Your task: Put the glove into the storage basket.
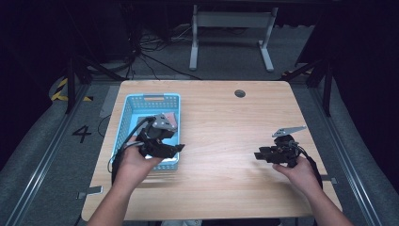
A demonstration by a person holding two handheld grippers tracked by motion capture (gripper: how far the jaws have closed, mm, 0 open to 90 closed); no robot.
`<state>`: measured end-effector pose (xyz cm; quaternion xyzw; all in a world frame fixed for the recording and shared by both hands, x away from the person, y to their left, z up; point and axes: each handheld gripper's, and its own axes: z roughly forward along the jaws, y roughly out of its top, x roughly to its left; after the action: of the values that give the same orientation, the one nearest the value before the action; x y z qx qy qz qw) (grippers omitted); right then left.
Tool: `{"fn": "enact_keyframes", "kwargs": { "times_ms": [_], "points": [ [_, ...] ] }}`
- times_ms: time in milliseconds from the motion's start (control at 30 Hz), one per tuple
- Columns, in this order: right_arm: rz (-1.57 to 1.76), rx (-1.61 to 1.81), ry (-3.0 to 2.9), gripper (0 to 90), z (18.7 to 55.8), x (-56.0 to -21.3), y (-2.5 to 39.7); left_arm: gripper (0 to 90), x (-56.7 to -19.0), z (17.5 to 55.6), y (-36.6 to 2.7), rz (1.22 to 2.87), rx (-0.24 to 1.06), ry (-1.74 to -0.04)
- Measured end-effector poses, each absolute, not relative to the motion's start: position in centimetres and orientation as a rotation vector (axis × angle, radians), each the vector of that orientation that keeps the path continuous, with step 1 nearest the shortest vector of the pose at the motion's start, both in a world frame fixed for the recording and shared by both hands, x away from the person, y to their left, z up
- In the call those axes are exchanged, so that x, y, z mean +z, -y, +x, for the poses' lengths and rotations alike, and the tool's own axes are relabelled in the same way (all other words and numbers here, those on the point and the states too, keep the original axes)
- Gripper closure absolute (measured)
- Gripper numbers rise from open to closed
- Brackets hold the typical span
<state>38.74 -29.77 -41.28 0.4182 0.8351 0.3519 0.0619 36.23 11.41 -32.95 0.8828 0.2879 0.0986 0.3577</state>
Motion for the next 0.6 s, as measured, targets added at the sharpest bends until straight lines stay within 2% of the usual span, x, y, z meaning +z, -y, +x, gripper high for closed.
{"fn": "enact_keyframes", "kwargs": {
  "times_ms": [267, 467, 600],
  "points": [
    [1.265, 1.065, -2.52, 59.2, 38.6, -41.8, 29.8, 42.9, -36.3, 34.5, -6.8, 2.302, 0.178, -0.634],
    [1.263, 1.061, -2.516, 58.5, 38.4, -42.3, 29.9, 43.8, -38.8, 34.2, -4.3, 2.329, 0.088, -0.588],
    [1.263, 1.062, -2.515, 58.4, 38.3, -42.5, 30.0, 43.8, -39.7, 33.8, -3.4, 2.337, 0.086, -0.543]
  ]
}}
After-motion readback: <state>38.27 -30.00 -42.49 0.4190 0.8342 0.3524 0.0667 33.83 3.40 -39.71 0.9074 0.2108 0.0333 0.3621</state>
